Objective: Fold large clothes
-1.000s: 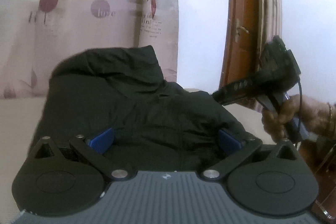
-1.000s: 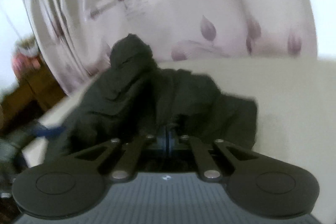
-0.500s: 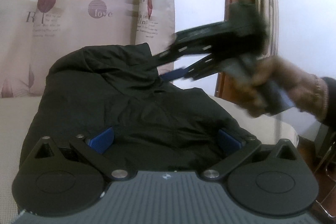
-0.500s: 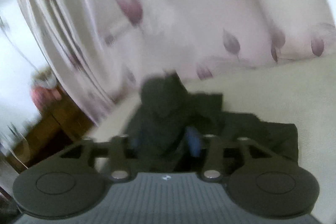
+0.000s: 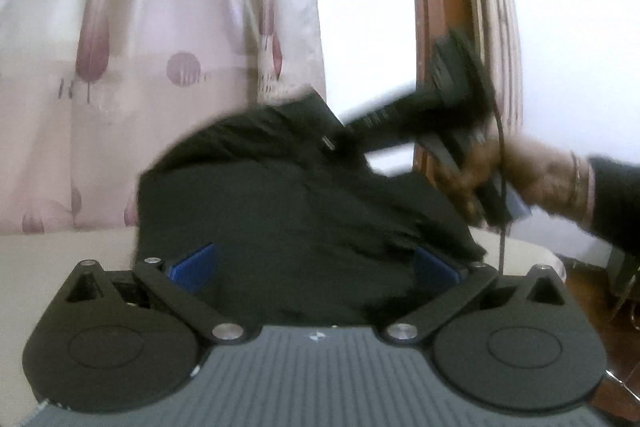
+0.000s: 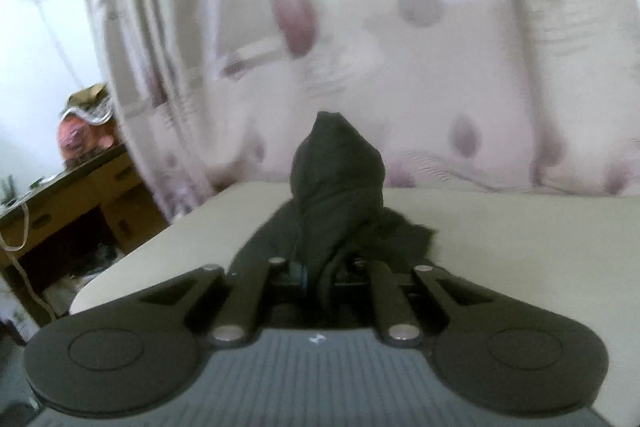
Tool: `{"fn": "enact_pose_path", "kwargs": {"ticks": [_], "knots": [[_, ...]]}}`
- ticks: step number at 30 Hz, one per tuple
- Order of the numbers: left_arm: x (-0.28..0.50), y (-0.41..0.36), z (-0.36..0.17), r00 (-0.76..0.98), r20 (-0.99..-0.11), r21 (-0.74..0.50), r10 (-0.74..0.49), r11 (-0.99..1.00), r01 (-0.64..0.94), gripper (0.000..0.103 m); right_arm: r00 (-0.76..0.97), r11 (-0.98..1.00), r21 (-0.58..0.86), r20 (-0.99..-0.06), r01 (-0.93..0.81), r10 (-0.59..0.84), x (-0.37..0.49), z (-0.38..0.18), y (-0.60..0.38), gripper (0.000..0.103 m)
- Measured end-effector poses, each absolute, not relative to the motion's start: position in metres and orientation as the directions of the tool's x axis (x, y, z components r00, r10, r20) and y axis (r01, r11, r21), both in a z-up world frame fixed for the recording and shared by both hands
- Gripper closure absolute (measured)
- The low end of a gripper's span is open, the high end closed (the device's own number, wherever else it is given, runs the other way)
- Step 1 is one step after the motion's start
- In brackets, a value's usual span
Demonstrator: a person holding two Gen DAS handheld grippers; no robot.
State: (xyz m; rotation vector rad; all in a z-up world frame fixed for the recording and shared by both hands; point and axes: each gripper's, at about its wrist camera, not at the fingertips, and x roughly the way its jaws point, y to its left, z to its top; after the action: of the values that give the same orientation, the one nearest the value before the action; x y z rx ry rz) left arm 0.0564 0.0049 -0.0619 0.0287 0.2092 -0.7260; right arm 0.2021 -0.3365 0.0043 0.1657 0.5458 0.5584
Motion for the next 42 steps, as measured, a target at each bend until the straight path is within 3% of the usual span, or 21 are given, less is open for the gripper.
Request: {"fn": "enact_pose_path", "kwargs": {"ticks": [3,7,10,21,31,36,42], "knots": [[0.066,0.000,-0.066,0.731,-0.223,-0.059,-0.645,0.757,0.651,0.000,0.729,0.853,0.387,-0.460,-0.350,0.507,0.199,-0.025,-0.379,0.094],[0.086,-0.010,-0.080,0.694,-0.301,-0.172,-0.654,0.753,0.635,0.000,0.739,0.773,0.591,-0.409,-0.232,0.535,0.196,-0.075,-0.427,0.094],[0.089,-0.015,-0.081,0.699,-0.287,-0.179,-0.655,0.753,0.633,0.000,0.751,0.710,0.685,-0.382,-0.161,0.539,0.188,-0.108,-0.451,0.092],[0.106,-0.015,-0.093,0.681,-0.369,-0.182,-0.633,0.767,0.615,0.000,0.725,0.732,0.662,-0.422,-0.164,0.544,0.190,-0.139,-0.434,0.089],[0.076,0.062,-0.092,0.751,-0.409,-0.219,-0.519,0.854,0.471,0.000,0.569,0.714,0.588,-0.460,-0.379,0.681,0.225,-0.133,-0.333,0.089],[0.062,0.079,-0.074,0.779,-0.384,-0.220,-0.495,0.869,0.444,0.000,0.576,0.743,0.529,-0.481,-0.410,0.661,0.224,-0.120,-0.329,0.089],[0.072,0.039,-0.052,0.763,-0.323,-0.189,-0.559,0.828,0.527,0.000,0.674,0.782,0.543,-0.457,-0.305,0.580,0.193,-0.115,-0.373,0.088]]}}
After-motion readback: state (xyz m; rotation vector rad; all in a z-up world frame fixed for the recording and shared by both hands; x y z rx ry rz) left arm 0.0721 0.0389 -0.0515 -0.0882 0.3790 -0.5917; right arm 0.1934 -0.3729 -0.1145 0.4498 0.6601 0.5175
